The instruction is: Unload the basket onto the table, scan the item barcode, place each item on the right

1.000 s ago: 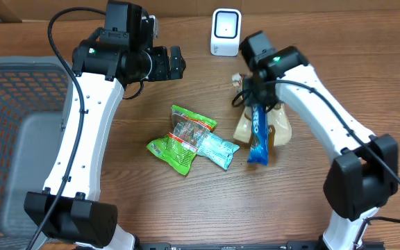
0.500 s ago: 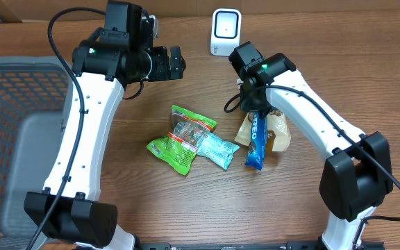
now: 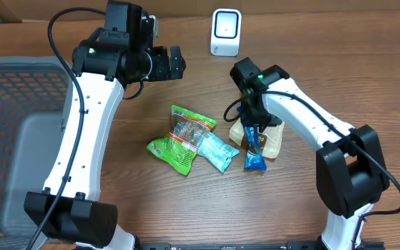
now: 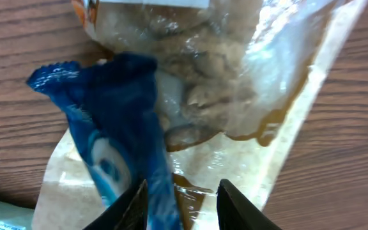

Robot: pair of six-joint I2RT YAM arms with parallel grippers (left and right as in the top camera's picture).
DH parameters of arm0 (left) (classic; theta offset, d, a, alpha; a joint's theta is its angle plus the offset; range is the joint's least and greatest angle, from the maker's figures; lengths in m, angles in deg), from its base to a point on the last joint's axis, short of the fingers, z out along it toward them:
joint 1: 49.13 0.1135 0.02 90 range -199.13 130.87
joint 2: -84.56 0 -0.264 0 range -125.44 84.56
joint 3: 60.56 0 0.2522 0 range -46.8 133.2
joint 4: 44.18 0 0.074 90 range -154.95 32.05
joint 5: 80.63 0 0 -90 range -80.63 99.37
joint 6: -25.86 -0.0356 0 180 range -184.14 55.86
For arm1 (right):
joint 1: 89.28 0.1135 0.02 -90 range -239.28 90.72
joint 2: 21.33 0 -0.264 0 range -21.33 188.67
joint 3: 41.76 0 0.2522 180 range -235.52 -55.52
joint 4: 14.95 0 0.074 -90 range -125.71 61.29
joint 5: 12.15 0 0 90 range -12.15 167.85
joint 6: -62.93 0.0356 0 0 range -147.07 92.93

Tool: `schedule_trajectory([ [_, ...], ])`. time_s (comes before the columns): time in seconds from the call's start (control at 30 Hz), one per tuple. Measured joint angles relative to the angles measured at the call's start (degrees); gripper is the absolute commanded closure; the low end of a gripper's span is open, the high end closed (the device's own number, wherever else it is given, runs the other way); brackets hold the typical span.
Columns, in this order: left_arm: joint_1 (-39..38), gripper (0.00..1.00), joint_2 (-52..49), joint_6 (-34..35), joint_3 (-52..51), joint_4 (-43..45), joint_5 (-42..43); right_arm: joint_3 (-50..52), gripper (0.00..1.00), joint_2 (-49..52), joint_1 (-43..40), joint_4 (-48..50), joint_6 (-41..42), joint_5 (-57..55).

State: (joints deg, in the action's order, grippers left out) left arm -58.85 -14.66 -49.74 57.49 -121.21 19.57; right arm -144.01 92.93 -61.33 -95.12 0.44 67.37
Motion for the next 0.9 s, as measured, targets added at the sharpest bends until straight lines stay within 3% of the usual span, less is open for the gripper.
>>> schedule_trajectory([
  [0.5, 0.0, 0.00, 0.0, 0.0, 0.0, 0.0, 0.0, 4.7, 0.58, 0.7, -0.1, 10.3, -2.6, 9.3],
  [0.7, 0.0, 0.00, 0.0, 0.0, 0.0, 0.0, 0.0, 4.7, 0.43, 0.7, -0.3, 10.2, -10.5, 19.6],
  [0.9, 0.0, 0.00, 0.0, 0.0, 0.0, 0.0, 0.0, 5.0, 0.41, 0.8, -1.0, 10.3, -14.5, 25.0],
])
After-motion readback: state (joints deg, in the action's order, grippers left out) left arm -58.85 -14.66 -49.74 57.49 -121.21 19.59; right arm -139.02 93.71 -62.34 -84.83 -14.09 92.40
